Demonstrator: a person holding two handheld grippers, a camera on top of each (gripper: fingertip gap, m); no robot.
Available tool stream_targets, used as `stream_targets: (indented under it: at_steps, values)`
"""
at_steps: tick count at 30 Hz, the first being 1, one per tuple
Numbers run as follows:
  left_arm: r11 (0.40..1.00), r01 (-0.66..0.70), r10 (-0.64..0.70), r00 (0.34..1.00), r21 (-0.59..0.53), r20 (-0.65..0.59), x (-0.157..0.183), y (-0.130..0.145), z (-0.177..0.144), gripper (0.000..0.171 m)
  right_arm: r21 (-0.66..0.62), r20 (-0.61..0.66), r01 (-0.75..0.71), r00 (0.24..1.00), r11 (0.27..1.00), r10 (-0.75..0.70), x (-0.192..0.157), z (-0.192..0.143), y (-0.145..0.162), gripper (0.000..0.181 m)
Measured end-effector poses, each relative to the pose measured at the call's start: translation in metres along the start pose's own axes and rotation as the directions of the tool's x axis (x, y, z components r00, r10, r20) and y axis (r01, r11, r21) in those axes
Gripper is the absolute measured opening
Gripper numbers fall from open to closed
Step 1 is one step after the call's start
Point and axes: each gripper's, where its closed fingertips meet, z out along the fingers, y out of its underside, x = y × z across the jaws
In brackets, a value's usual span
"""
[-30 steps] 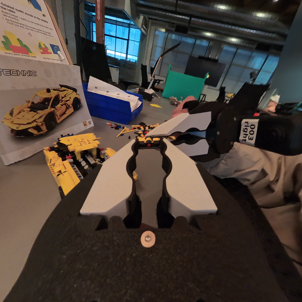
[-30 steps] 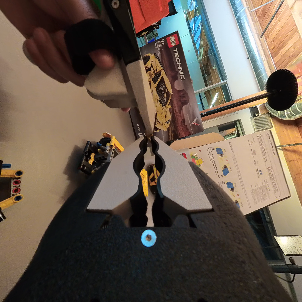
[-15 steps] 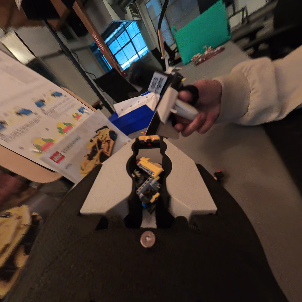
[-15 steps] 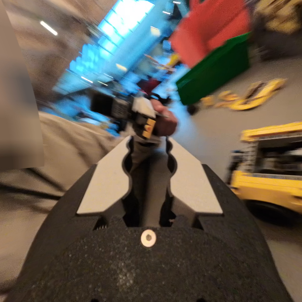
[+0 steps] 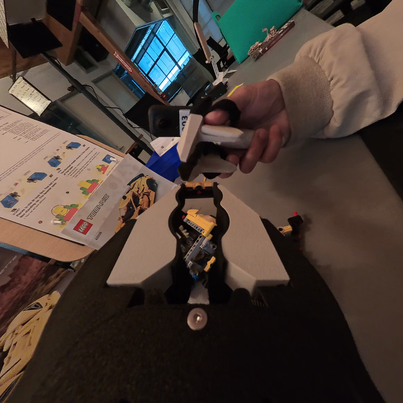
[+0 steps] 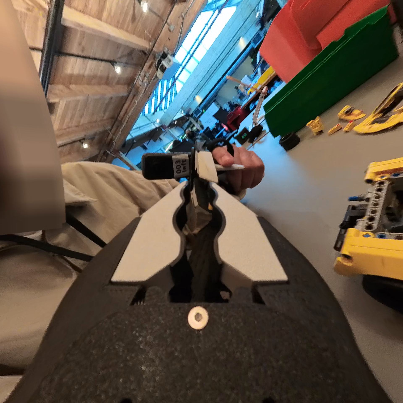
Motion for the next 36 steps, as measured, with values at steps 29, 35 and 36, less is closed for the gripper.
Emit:
stream_targets:
  at_steps: [29, 35, 36]
  values:
    - [0.990, 0.133, -0.136, 0.988, 0.051, 0.068, -0.032, -0.021, -0.038, 0.024, 0.115, -0.207, -0.019, 0.977, 0.993, 0.042, 0.022, -0.085, -0.021, 0.000]
    - [0.967, 0.235, -0.240, 0.970, 0.102, 0.046, -0.022, -0.019, -0.026, 0.024, -0.054, -0.554, 0.026, 0.831, 0.998, -0.052, 0.061, -0.120, -0.008, 0.000]
    - [0.970, 0.230, -0.234, 0.971, 0.076, 0.051, -0.021, -0.014, -0.023, 0.025, -0.109, -0.687, 0.022, 0.721, 0.994, -0.091, 0.074, -0.148, -0.004, 0.000]
